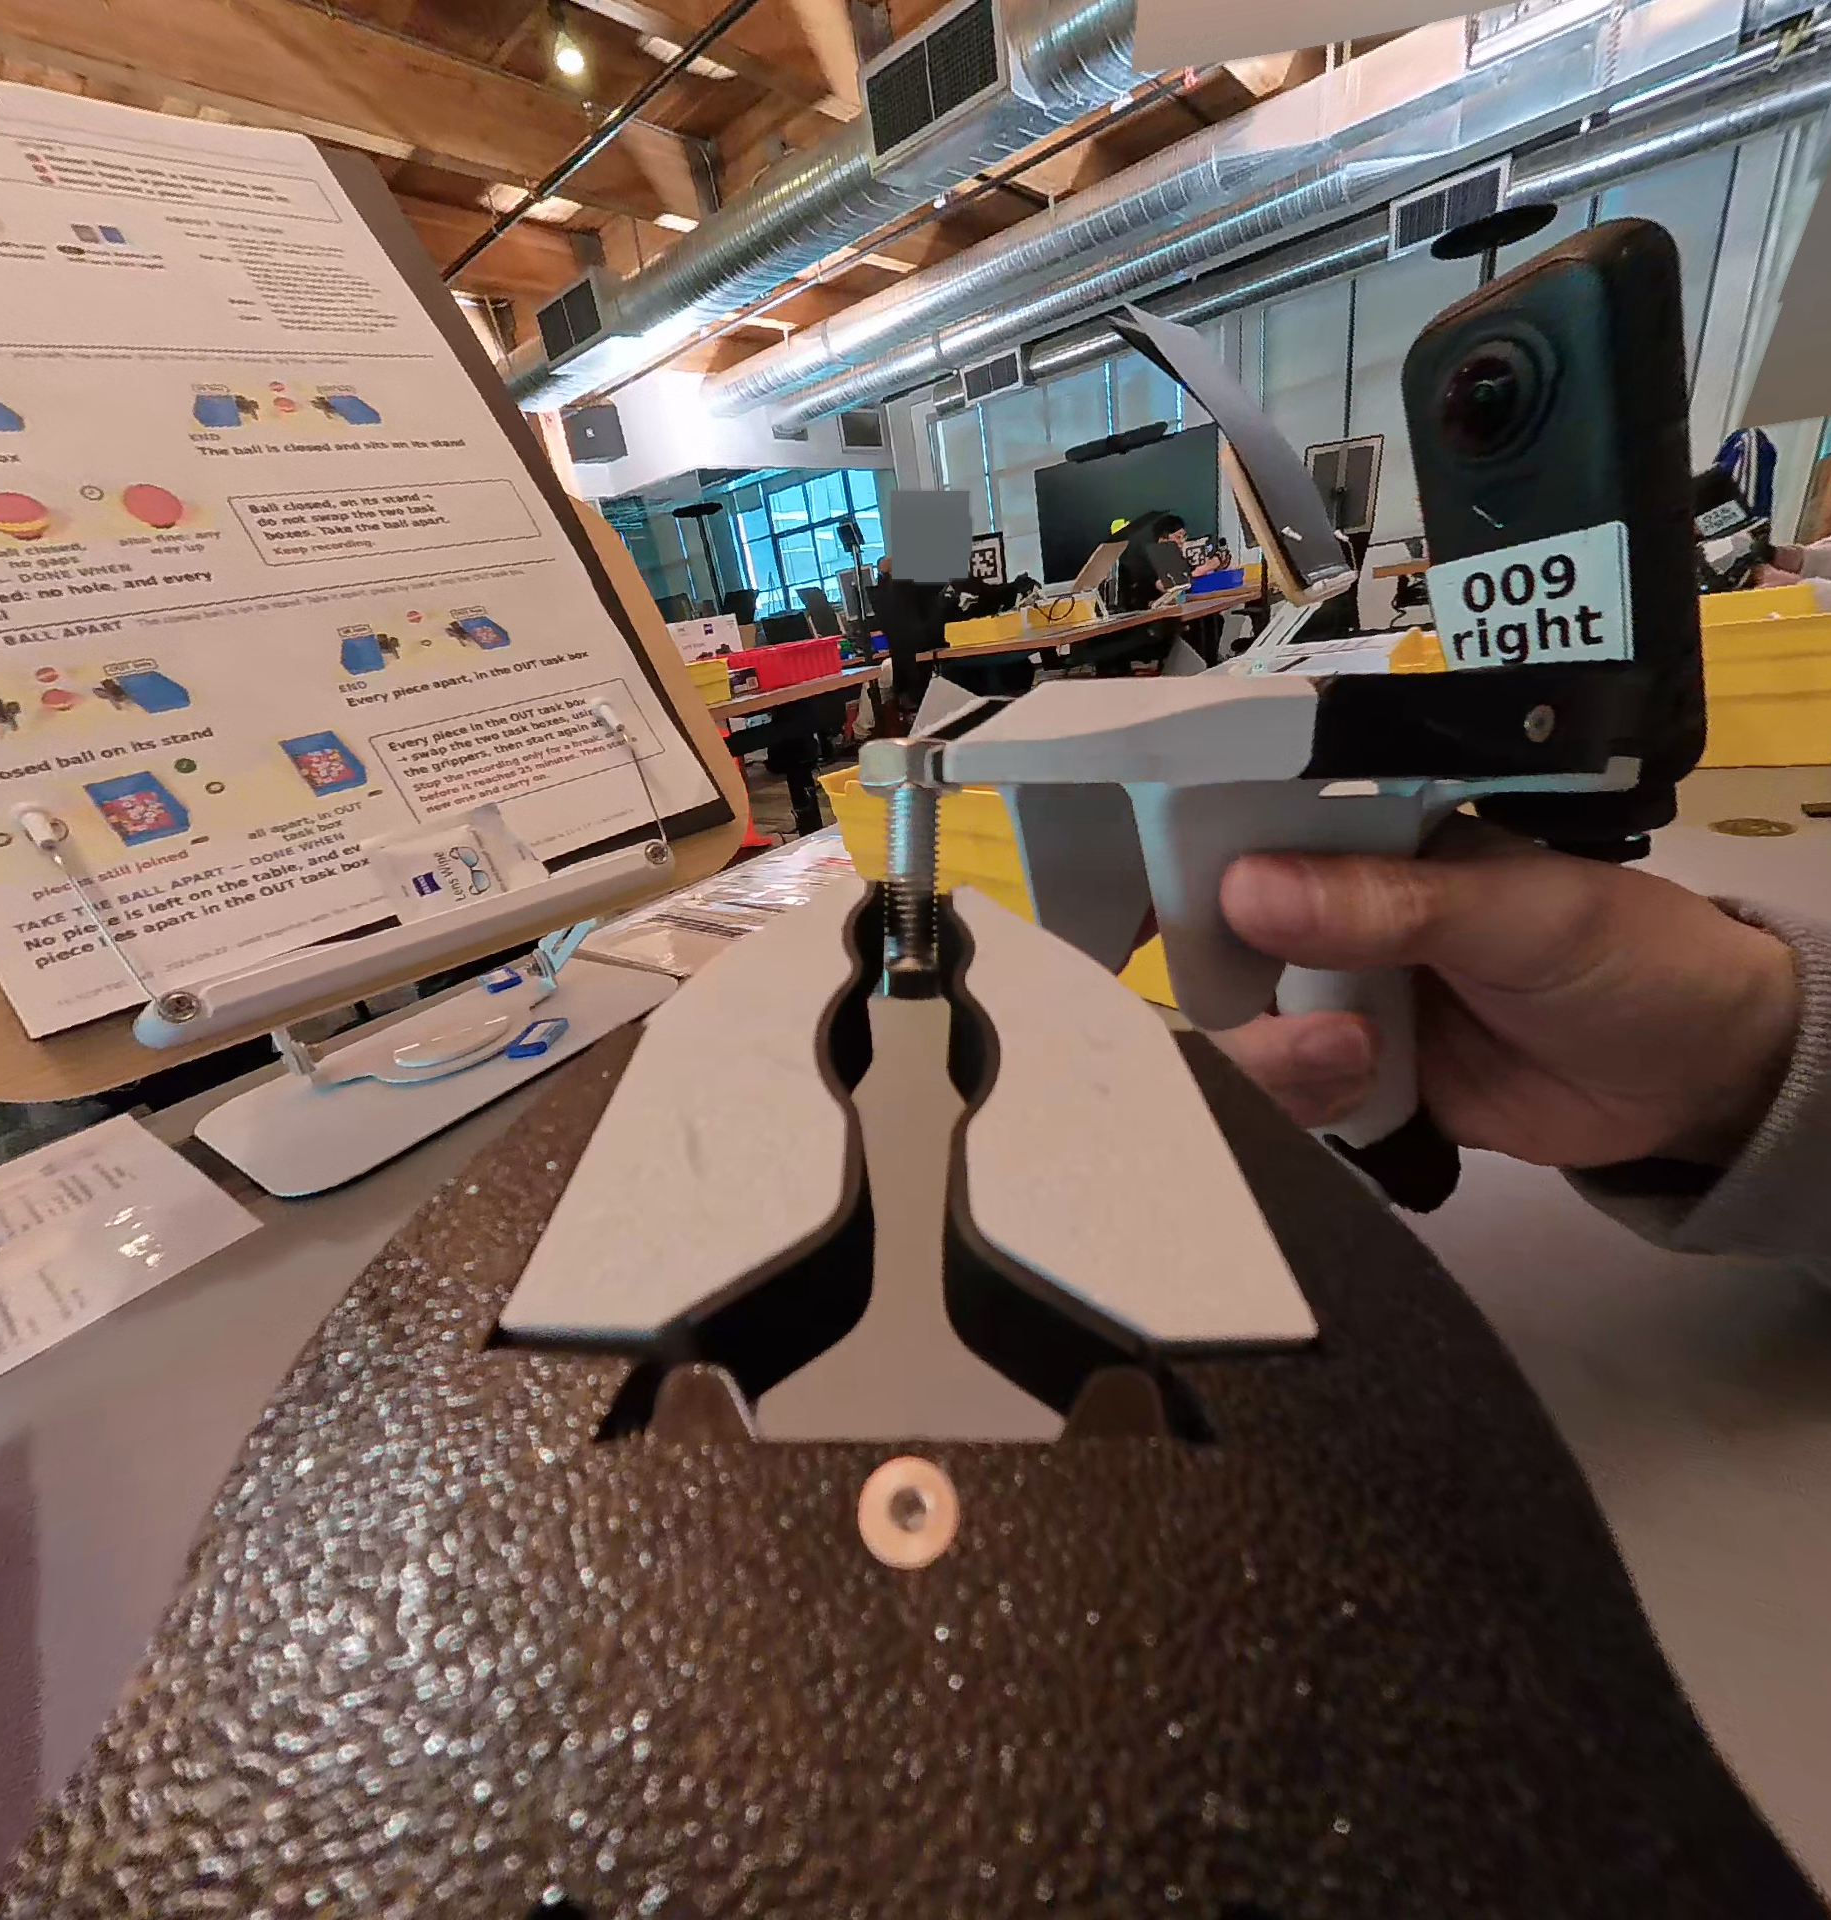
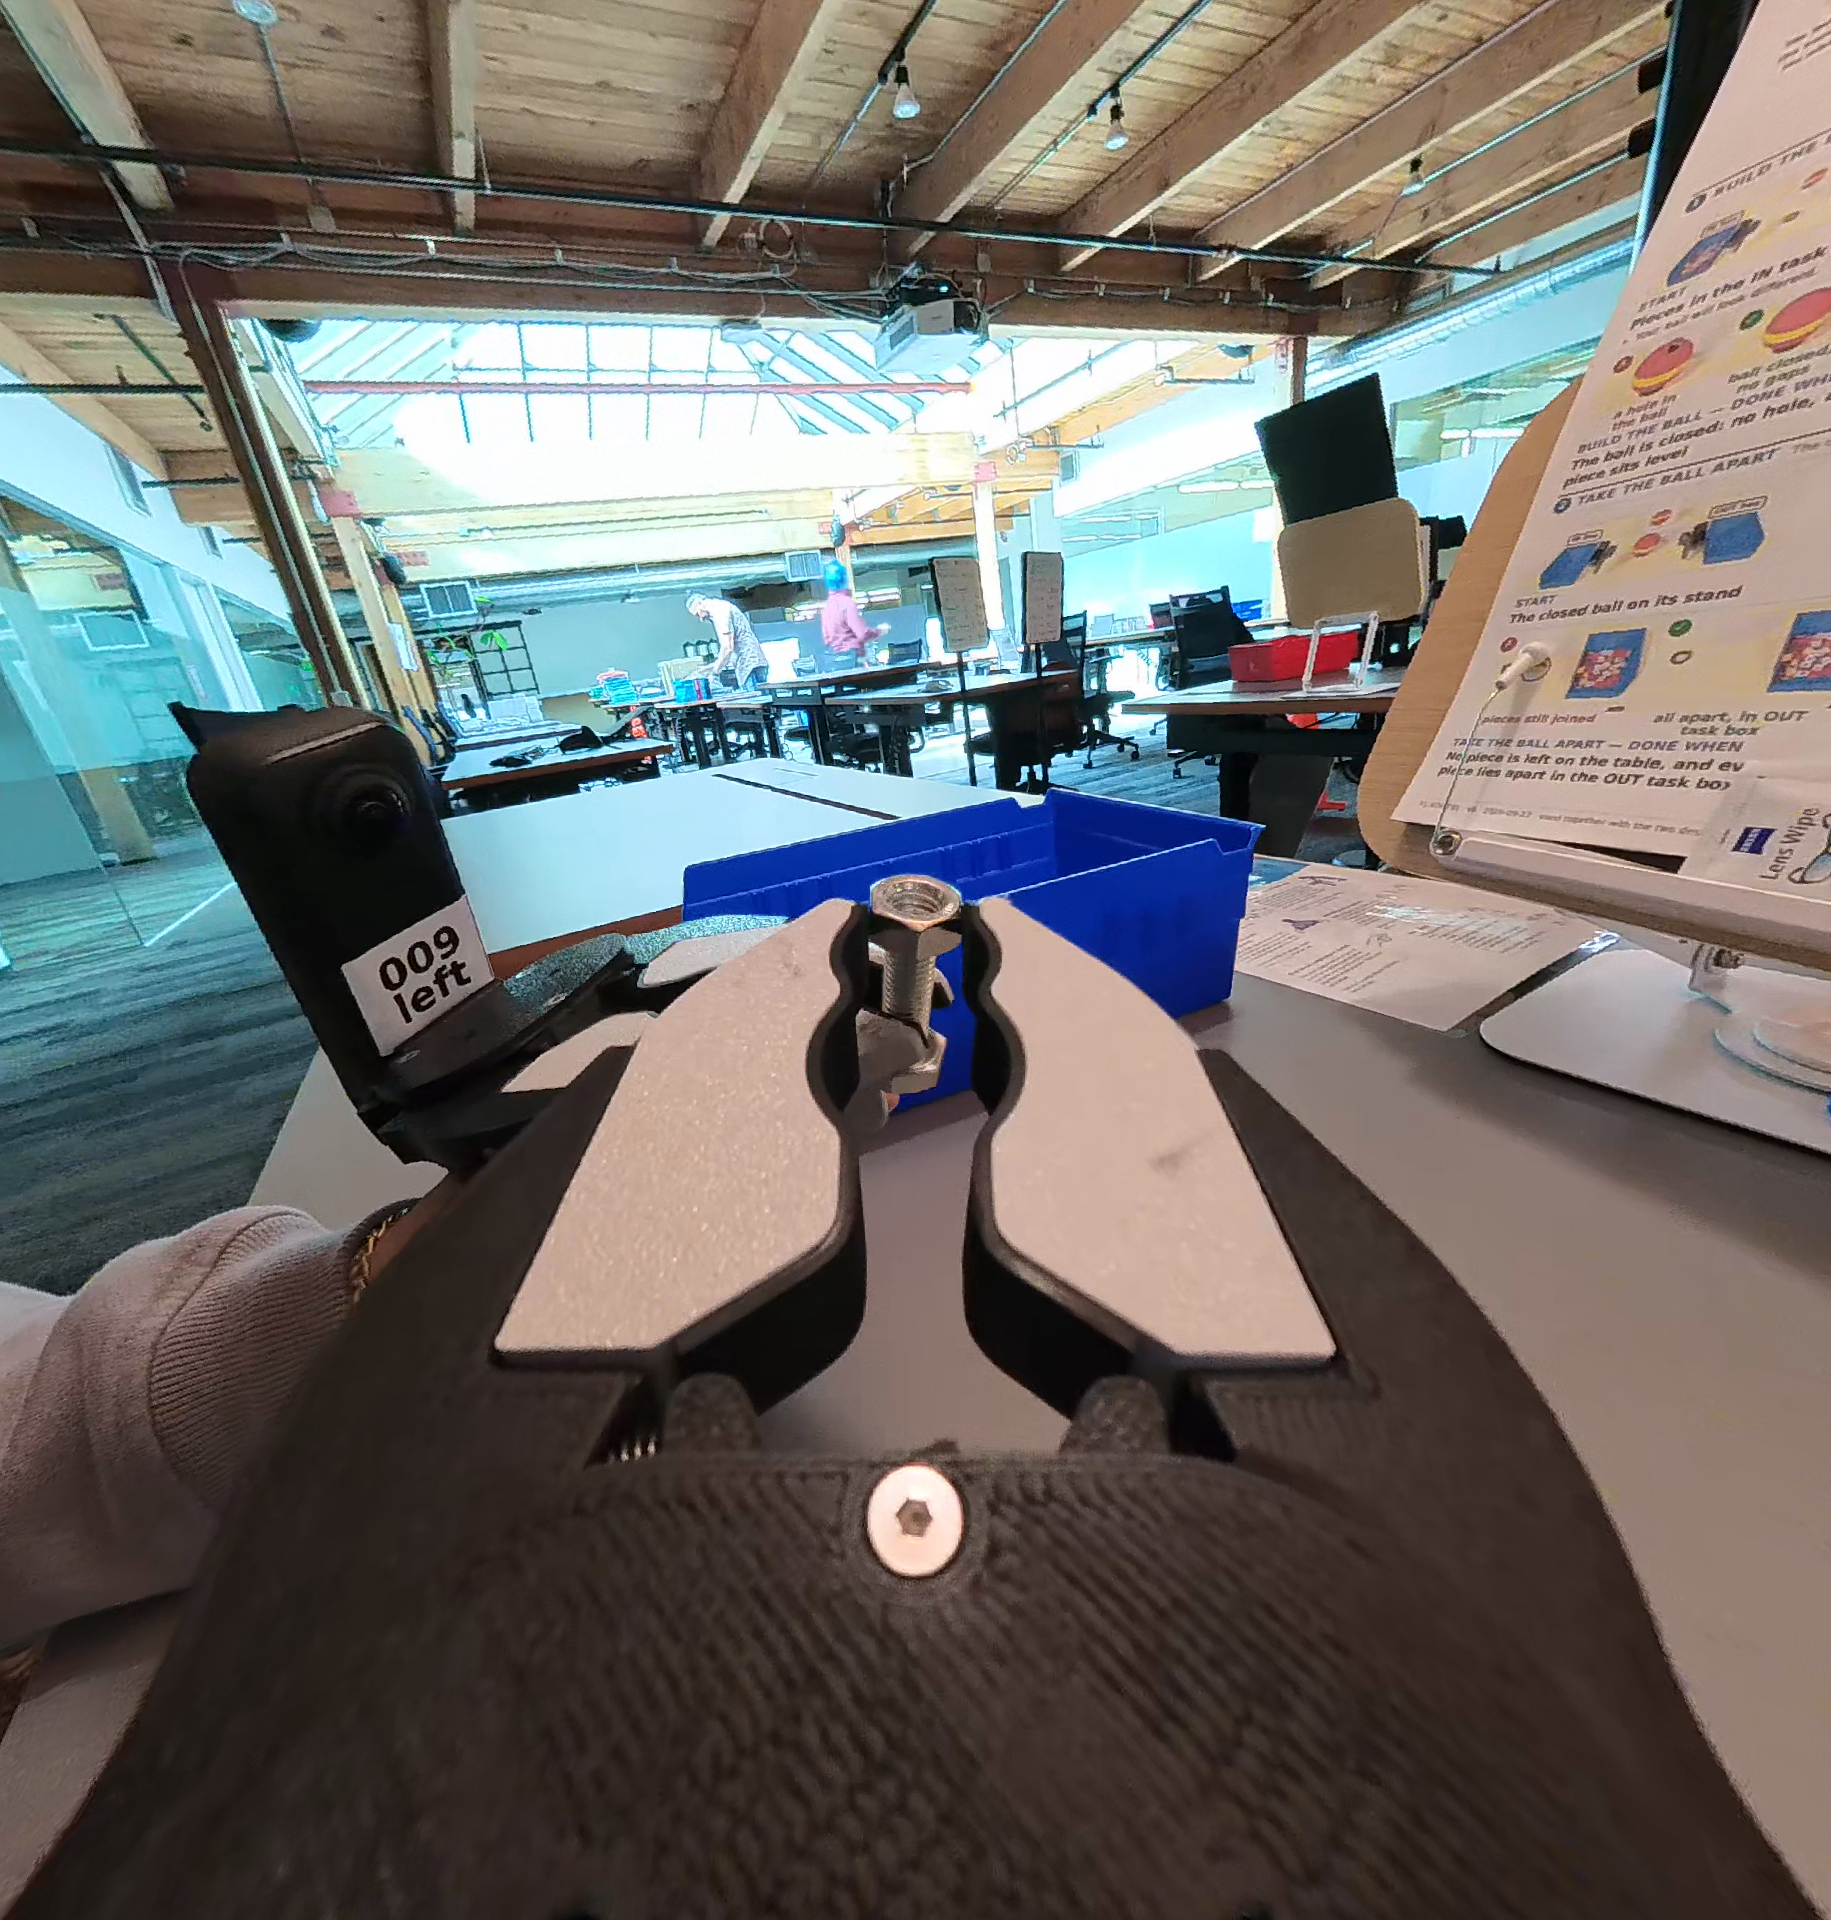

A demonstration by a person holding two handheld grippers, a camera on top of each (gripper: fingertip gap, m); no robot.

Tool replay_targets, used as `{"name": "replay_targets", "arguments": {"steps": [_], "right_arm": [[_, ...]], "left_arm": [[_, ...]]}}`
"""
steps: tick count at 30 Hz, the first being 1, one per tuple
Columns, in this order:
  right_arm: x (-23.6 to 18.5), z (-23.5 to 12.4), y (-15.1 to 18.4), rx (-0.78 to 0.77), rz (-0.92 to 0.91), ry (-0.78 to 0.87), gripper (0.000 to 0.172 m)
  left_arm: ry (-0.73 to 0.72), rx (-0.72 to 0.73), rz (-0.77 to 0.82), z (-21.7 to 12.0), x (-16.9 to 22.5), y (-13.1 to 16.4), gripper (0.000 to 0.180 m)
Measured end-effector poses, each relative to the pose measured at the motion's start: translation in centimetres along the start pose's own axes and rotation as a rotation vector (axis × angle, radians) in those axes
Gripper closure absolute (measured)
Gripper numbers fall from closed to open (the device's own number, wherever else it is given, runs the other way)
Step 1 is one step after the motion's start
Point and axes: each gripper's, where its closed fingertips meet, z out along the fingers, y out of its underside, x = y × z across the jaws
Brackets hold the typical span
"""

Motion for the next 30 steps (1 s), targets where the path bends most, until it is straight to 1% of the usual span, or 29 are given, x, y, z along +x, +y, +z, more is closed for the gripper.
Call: {"name": "replay_targets", "arguments": {"steps": [2, 4, 6, 9, 12, 14, 16, 17, 18, 20, 21, 23, 25, 28, 30], "right_arm": [[-0.1, 0.0, 0.0, -0.007, 0.013, -0.022, 0.155], [-0.4, -0.3, -0.2, -0.007, 0.026, -0.082, 0.155], [-1.4, -0.8, -0.9, 0.012, 0.048, -0.197, 0.156], [-3.8, -2.1, -1.8, 0.029, 0.113, -0.435, 0.155], [-5.7, -2.7, -2.2, 0.046, 0.199, -0.606, 0.155], [-6.6, -3.0, -2.5, 0.060, 0.243, -0.678, 0.155], [-7.0, -3.2, -2.6, 0.059, 0.258, -0.717, 0.155], [-7.0, -3.2, -2.6, 0.062, 0.263, -0.716, 0.155], [-6.5, -3.0, -2.7, 0.070, 0.275, -0.681, 0.155], [-4.9, -2.5, -2.3, 0.081, 0.275, -0.561, 0.155], [-4.0, -2.2, -2.1, 0.080, 0.260, -0.496, 0.155], [-2.9, -1.9, -1.7, 0.061, 0.201, -0.396, 0.143], [-2.4, -1.4, -1.2, 0.042, 0.141, -0.313, 0.142], [-1.5, -0.5, -0.6, 0.030, 0.082, -0.186, 0.142], [-1.1, -0.3, -0.7, 0.041, 0.058, -0.133, 0.139]], "left_arm": [[0.014, 0.003, -0.009, 0.0, 0.1, 0.0, 0.172], [0.069, 0.023, -0.047, -0.1, 0.6, -0.3, 0.172], [0.213, 0.071, -0.146, -0.4, 1.7, -1.3, 0.172], [0.550, 0.131, -0.373, -1.9, 4.2, -2.9, 0.172], [0.772, 0.170, -0.510, -3.4, 5.8, -3.9, 0.172], [0.859, 0.183, -0.559, -4.0, 6.5, -4.5, 0.172], [0.901, 0.190, -0.582, -4.3, 6.9, -4.7, 0.172], [0.898, 0.192, -0.589, -4.2, 6.8, -4.7, 0.172], [0.854, 0.196, -0.579, -3.8, 6.5, -4.5, 0.172], [0.703, 0.184, -0.522, -2.6, 5.3, -3.7, 0.172], [0.608, 0.169, -0.470, -2.0, 4.5, -3.1, 0.172], [0.392, 0.134, -0.306, -1.1, 2.8, -2.0, 0.172], [0.232, 0.102, -0.161, -0.7, 1.6, -1.4, 0.172], [0.122, 0.093, -0.096, -0.4, 0.9, -1.4, 0.172], [0.089, 0.070, -0.050, -0.3, 0.8, -1.2, 0.172]]}}
